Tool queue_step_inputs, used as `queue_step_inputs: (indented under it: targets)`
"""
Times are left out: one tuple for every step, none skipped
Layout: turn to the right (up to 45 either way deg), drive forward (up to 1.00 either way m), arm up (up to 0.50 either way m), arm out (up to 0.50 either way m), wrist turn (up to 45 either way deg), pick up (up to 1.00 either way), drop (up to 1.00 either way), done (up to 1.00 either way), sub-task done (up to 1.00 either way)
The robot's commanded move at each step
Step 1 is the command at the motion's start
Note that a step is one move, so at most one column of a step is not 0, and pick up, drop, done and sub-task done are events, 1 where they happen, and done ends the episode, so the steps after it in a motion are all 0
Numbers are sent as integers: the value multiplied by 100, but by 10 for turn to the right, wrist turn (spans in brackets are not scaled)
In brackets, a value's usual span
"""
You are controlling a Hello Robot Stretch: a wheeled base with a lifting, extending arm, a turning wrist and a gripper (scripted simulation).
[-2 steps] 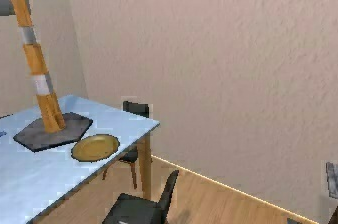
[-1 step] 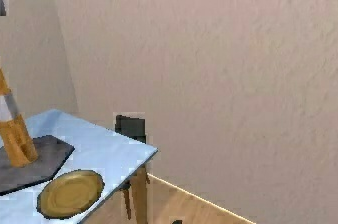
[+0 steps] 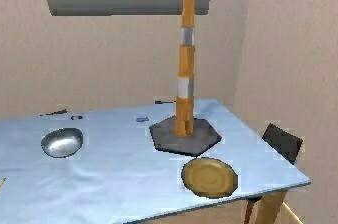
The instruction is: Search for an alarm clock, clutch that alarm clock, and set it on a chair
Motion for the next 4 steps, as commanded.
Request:
queue_step_inputs:
  targets:
    - [-330, 0, 0, 0, 0, 0, 0, 0, 0]
    - [450, 0, 0, 0, 0, 0, 0, 0, 0]
    - [420, 0, 0, 0, 0, 0, 0, 0, 0]
    - [-450, 0, 0, 0, 0, 0, 0, 0, 0]
